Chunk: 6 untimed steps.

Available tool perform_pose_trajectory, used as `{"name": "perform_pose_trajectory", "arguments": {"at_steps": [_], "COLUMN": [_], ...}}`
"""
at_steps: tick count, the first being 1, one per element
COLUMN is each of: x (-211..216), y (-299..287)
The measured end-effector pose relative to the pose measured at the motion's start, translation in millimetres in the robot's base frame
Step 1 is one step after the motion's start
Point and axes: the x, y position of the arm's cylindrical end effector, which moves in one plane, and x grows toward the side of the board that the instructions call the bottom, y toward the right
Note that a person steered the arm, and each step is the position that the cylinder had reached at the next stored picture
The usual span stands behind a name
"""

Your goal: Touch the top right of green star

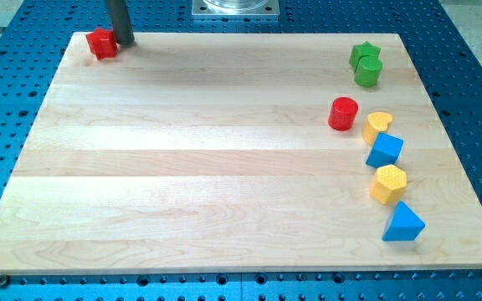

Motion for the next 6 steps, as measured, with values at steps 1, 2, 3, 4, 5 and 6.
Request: {"name": "perform_pose_trajectory", "arguments": {"at_steps": [1,2,3,4,5,6], "x": [-8.5,-6.8,2.8,3.1,3.3,3.1], "y": [-0.2,-0.1,34.6,121.9,212.5,278.9]}}
